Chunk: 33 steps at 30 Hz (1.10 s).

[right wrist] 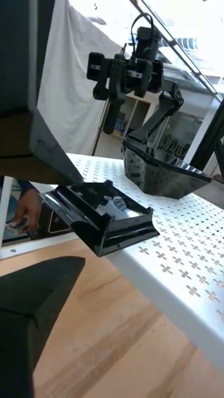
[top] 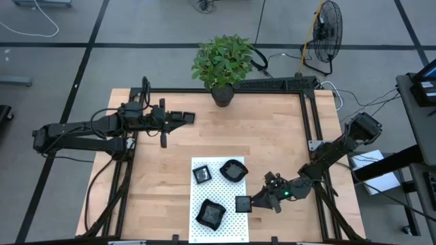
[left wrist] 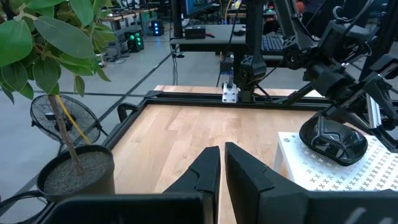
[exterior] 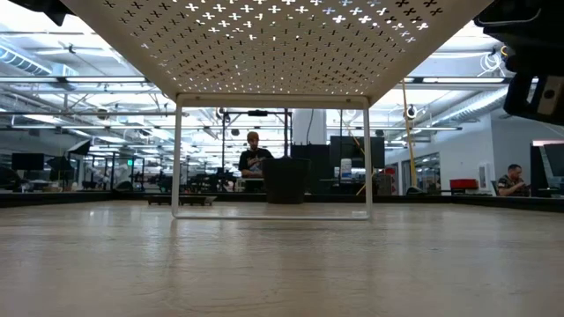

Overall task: Pick & Place Mini shaped plates
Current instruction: Stack the square plate on top of the square plate on the shelf

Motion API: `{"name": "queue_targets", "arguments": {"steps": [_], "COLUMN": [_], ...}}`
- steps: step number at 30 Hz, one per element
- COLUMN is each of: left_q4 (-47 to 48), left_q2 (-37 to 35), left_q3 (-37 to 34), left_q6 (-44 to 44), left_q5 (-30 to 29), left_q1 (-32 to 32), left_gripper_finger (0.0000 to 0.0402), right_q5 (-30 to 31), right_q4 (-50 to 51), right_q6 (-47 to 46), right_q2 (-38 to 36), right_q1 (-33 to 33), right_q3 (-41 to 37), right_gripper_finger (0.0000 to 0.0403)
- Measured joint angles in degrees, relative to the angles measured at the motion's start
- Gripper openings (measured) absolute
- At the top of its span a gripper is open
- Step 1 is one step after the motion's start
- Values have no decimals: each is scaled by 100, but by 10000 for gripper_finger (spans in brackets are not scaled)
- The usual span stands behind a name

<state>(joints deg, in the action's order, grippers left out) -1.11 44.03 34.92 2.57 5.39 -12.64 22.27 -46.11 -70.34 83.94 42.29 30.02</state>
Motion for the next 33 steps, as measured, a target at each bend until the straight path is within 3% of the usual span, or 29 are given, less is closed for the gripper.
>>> {"name": "queue_targets", "arguments": {"steps": [25,33], "left_q4": [0,-2], "left_q2": [0,0], "left_q3": [0,0], "left_q6": [0,0], "left_q5": [0,0], "left_q1": [0,0], "left_gripper_finger": [31,31], "right_q5": [-6,-164], "right_q4": [-42,-354], "right_q6": [270,222], "right_q2": [2,342], "right_q1": [-97,-102], "right_q3": [9,61], "right_gripper_finger": [185,185]}}
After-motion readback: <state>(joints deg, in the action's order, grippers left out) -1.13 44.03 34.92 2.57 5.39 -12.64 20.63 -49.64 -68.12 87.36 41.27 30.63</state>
